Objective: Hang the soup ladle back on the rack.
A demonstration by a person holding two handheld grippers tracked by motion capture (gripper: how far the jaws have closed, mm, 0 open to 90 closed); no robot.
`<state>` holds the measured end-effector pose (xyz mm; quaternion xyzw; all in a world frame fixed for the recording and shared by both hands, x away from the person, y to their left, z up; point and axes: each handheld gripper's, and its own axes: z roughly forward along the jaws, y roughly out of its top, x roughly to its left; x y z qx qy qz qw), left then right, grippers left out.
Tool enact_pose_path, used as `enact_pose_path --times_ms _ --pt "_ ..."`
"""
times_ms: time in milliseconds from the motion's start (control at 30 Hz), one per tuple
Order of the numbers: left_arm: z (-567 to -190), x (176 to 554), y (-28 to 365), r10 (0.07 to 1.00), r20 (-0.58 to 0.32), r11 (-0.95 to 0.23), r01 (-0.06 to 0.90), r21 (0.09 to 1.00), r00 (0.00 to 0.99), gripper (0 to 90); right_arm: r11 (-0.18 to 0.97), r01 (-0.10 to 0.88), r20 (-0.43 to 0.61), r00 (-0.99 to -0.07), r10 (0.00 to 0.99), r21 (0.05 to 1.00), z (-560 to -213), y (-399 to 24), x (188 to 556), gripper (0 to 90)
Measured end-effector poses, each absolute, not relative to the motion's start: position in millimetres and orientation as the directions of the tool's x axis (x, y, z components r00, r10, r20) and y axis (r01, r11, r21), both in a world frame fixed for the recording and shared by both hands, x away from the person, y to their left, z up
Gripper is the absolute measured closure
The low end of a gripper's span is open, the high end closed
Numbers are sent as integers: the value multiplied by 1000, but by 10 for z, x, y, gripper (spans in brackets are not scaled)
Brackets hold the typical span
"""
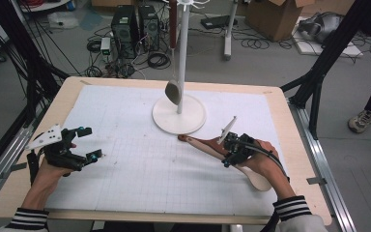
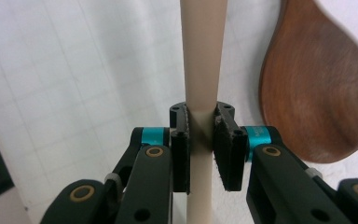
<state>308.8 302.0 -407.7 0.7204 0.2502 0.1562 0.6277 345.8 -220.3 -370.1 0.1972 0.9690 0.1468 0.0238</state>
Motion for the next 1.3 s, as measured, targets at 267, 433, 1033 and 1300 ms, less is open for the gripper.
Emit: enact_pose_path --times_ms 267,433,1033,1300 --pt "-4072 3082 2999 557 -90 -86 164 983 826 17 831 369 14 -916 400 416 -3539 -2250 3407 788" --pt "-4067 3078 2996 557 -91 -83 165 983 825 17 784 354 24 -917 399 509 -3437 -2288 3390 788" --pt "-3998 3089 2964 552 -88 -89 163 983 829 17 592 306 45 -910 413 746 -3188 -2360 3354 788" --pt "-3852 3090 2896 537 -67 -101 143 984 841 17 496 239 23 -915 402 835 -3080 -2209 3339 787"
